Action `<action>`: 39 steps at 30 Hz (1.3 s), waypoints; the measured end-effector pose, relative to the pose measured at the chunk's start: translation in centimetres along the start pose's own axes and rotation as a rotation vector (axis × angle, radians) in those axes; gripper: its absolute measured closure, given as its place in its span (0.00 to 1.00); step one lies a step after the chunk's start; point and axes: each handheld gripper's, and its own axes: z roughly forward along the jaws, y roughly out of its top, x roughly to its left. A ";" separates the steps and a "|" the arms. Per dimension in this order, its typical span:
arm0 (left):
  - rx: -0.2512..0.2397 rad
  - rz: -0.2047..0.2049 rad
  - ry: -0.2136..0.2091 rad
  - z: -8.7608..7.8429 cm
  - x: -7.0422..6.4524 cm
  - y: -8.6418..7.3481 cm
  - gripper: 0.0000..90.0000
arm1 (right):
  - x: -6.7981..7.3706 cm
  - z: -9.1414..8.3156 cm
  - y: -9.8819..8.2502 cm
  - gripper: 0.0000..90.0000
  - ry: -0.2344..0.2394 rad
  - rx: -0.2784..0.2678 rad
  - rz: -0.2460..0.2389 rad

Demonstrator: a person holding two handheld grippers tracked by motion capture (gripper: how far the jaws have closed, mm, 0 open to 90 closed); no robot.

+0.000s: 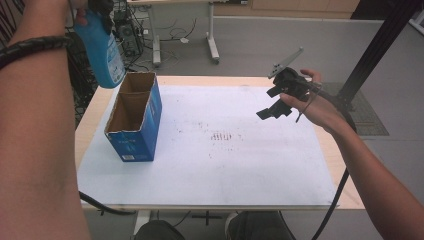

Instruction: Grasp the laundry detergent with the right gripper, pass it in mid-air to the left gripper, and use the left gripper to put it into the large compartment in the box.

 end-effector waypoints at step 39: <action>0.057 -0.018 -0.042 8.2 0.8 -2.2 0.40 | 0.9 0.5 -0.2 0.07 0.004 0.036 -0.020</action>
